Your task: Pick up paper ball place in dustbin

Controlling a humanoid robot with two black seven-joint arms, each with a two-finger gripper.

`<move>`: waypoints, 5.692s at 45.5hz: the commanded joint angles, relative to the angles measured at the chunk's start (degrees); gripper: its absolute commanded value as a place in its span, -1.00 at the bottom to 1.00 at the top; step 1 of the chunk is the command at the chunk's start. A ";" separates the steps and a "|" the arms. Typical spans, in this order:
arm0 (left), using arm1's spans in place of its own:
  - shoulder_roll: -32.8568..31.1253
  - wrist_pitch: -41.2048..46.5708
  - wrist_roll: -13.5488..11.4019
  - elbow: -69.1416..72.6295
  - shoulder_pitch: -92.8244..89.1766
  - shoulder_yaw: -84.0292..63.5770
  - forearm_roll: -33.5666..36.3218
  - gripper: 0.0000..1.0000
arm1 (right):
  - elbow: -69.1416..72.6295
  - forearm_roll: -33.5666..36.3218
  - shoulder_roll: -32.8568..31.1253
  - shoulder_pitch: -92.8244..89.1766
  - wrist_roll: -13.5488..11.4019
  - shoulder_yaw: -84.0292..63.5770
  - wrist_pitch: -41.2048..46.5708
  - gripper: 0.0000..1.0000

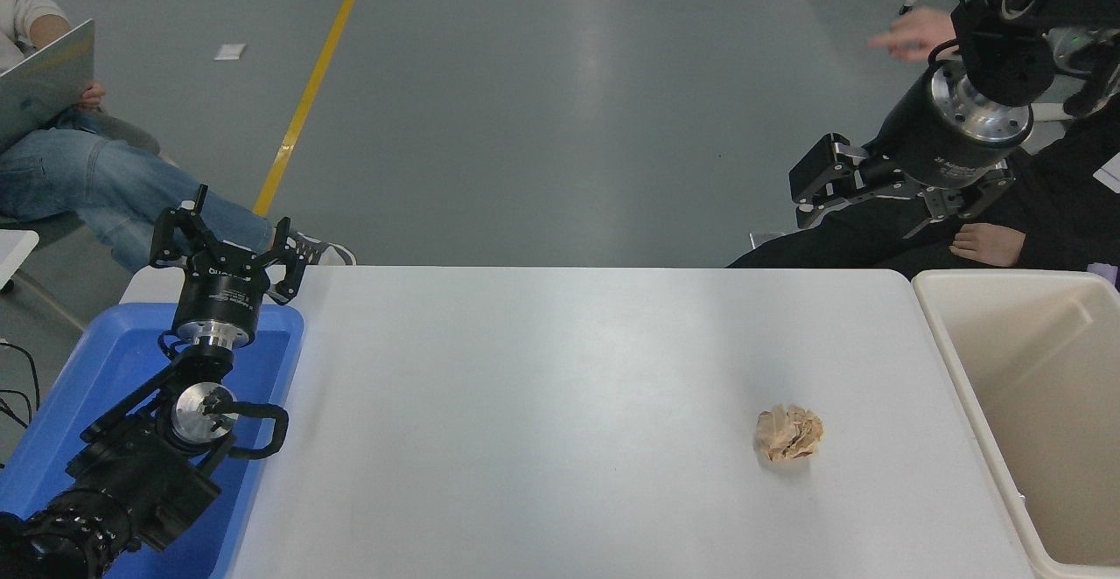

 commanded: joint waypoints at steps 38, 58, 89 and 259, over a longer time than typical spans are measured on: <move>0.02 0.01 0.00 0.00 0.00 -0.08 -0.08 0.98 | 0.06 0.00 -0.38 -0.21 0.00 -0.16 0.00 1.00; 0.02 0.01 0.00 0.00 0.00 -0.08 -0.08 0.98 | 0.06 0.09 -0.56 -2.76 0.00 0.28 0.00 1.00; 0.02 0.01 0.00 0.00 -0.09 -0.08 0.01 0.98 | -4.34 3.34 6.73 -25.34 -0.44 4.15 -13.69 1.00; 0.02 0.01 0.00 0.00 -0.09 -0.08 -0.08 0.98 | 12.45 4.48 -11.99 7.52 -6.24 -0.77 0.00 -1.00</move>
